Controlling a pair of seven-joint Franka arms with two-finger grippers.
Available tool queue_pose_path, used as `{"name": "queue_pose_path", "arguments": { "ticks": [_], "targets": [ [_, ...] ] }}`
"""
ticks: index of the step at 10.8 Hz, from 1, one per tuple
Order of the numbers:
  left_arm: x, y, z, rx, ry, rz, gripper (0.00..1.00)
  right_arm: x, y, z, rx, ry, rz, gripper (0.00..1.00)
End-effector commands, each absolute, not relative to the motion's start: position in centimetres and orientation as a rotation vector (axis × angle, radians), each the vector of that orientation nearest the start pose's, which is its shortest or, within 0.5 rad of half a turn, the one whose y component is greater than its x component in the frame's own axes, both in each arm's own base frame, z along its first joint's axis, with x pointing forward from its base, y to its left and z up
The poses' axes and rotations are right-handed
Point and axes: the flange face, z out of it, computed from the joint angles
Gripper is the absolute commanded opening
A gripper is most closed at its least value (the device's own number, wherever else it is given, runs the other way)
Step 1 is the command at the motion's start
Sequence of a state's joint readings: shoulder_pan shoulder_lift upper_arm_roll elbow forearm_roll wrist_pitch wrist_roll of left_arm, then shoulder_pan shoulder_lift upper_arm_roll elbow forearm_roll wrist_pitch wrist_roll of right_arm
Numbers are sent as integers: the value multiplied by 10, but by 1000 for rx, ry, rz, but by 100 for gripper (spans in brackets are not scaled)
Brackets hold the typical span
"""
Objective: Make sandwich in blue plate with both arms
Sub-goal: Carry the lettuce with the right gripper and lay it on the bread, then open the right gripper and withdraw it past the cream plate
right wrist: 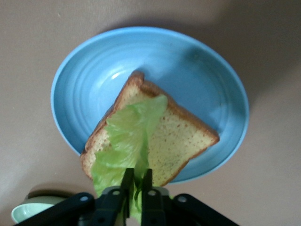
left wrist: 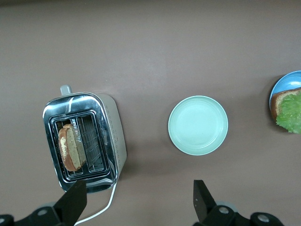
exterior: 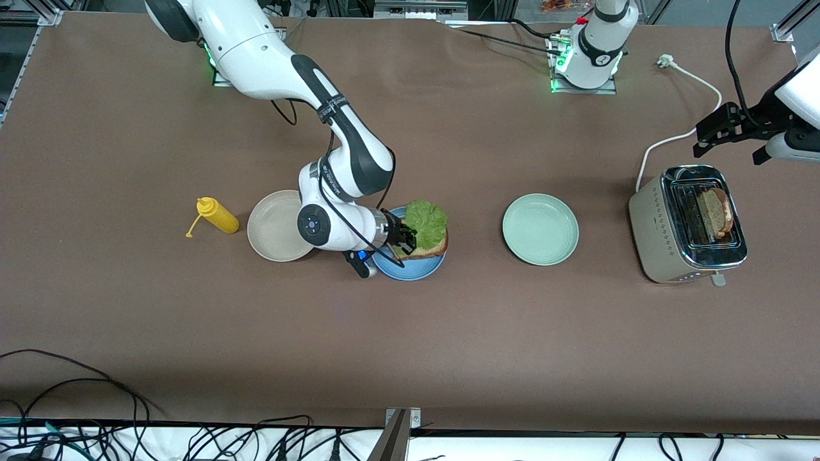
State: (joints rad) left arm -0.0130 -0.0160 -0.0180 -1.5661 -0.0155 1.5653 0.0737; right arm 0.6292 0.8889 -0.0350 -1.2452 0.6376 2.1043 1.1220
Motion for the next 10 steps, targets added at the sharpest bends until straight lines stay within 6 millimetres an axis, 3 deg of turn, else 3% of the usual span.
{"name": "queue_pose_path", "arguments": {
  "ticks": [1, 5, 10],
  "targets": [
    [551, -19, 640, -3177, 187, -22, 100, 608, 446, 233, -2674, 1079, 421, 100],
    [551, -16, 640, -3180, 181, -20, 100, 614, 436, 264, -2808, 993, 276, 100],
    [551, -14, 640, -3178, 175, -20, 100, 624, 411, 319, -2916, 933, 138, 100]
  ]
}}
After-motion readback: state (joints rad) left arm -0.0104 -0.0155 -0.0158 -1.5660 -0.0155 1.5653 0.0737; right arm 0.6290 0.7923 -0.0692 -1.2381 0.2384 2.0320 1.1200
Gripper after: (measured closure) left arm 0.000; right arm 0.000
